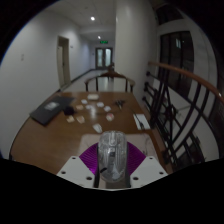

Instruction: Arrange mouse

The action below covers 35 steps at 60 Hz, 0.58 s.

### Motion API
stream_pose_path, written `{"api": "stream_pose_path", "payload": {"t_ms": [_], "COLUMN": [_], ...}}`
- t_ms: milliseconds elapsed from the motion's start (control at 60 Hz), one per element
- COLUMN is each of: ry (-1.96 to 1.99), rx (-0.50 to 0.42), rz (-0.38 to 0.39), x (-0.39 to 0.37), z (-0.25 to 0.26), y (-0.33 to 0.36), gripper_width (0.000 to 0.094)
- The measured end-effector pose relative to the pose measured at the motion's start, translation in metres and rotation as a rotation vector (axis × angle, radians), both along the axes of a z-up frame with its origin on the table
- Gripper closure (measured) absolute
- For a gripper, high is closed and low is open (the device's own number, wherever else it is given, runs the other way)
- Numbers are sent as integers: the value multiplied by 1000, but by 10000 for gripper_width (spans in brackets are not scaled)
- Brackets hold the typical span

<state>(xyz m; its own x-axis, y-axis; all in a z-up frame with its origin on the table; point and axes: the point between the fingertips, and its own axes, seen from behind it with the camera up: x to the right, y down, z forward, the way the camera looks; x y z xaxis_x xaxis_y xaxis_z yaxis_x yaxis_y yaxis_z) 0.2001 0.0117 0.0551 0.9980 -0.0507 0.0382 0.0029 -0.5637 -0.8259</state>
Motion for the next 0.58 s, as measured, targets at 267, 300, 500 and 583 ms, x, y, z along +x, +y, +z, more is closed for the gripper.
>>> {"api": "stream_pose_path", "payload": {"t_ms": [267,300,500,583], "ry": [93,99,72,113], "rx": [-135,-140,-124,-109], "rz": [6,25,82,109], "x": [18,16,31,33], "z": [-75,-75,-53,-40], "y": [-10,-11,-52,-84], "gripper_width": [441,408,75,79]}}
